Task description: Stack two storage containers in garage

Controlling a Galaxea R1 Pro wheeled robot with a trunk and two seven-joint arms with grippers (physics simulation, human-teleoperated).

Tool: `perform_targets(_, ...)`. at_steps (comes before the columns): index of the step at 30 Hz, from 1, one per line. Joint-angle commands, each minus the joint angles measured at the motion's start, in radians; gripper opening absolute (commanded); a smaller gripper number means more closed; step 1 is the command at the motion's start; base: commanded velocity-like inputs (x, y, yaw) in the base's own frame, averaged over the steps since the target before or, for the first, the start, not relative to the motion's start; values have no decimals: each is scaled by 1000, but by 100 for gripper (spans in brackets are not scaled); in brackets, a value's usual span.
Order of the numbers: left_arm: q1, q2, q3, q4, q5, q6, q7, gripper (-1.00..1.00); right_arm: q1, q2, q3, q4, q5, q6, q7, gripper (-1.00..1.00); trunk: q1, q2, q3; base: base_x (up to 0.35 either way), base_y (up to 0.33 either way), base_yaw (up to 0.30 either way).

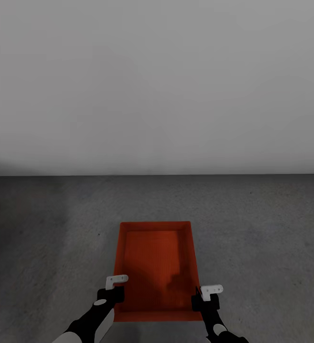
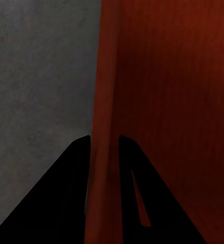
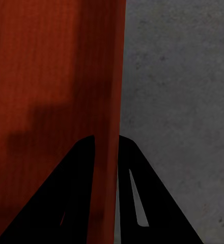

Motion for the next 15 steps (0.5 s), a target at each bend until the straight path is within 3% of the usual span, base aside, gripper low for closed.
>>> perform_targets(1, 0, 0, -1, 27, 11, -1, 22, -100, -1, 0, -34, -16, -14, -12, -52, -100, 0, 0, -1, 0, 0, 0)
perform_targets(15, 0, 0, -1, 39, 10, -3, 24, -100, -1, 0, -34, -16, -14, -12, -52, -100, 0, 0, -1, 0, 0, 0)
